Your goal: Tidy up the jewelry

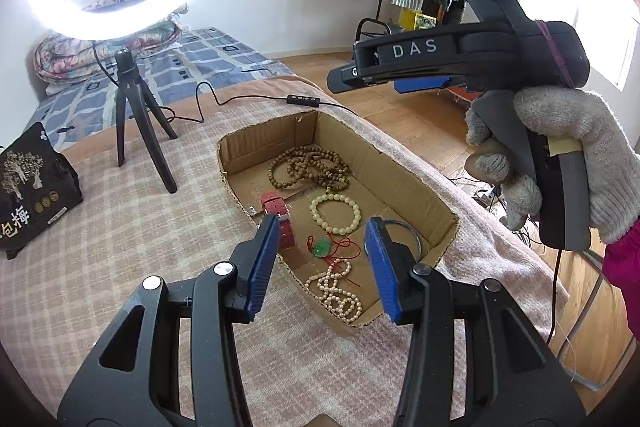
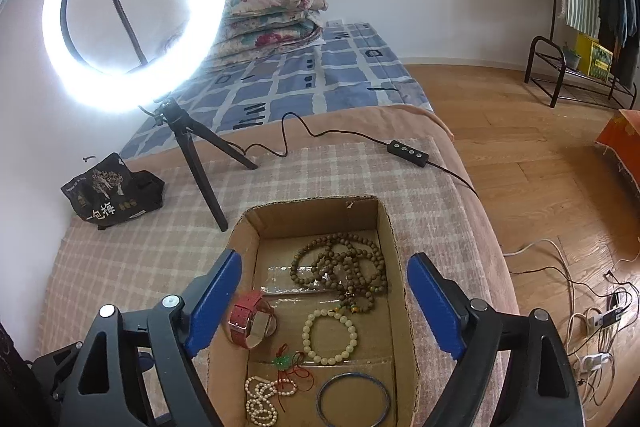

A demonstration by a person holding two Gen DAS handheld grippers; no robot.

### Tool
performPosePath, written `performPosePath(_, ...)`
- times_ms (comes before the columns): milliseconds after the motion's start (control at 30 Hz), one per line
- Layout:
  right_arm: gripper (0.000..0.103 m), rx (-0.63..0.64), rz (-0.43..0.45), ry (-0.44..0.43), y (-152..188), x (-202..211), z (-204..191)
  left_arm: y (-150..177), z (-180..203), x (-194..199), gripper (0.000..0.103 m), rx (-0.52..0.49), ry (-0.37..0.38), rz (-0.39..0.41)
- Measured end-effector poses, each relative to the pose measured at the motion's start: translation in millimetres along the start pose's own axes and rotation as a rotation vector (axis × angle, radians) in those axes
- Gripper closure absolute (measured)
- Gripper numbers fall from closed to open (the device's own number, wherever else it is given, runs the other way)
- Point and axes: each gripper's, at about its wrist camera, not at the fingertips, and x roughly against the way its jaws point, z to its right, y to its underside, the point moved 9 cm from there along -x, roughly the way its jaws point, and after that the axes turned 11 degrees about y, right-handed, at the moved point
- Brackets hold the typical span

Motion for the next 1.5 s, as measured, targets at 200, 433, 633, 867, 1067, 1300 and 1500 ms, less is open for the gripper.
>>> performPosePath(200, 0.009, 0.007, 0.032, 0.019, 5, 22, -3, 4, -4, 19, 0.057, -0.004, -0.025, 0.009)
performPosePath(433, 0.0, 0.017, 0.105, 0.031, 15, 51, -8, 24, -34, 49, 0.057, 0.045, -0.071, 0.008)
performPosePath(633, 0.0, 0.061, 0.117, -0.007, 39, 65, -29, 51, -82, 79, 0.046, 0.098, -0.159, 0.005)
performPosePath(867, 0.0, 0.12, 0.099, -0.067, 70, 73, -65, 87, -139, 112, 0.045, 0.154, -0.258, -0.025)
performPosePath(1067, 0.0, 0.191, 0.089, -0.112, 98, 75, -103, 114, -176, 128, 0.045, 0.219, -0.315, -0.052)
performPosePath(1300, 0.0, 0.263, 0.061, -0.187, 131, 74, -145, 147, -199, 129, 0.045, 0.275, -0.331, -0.106)
performPosePath(1500, 0.005, 0.329, 0.028, -0.245, 161, 64, -179, 157, -205, 127, 0.045, 0.297, -0.297, -0.088)
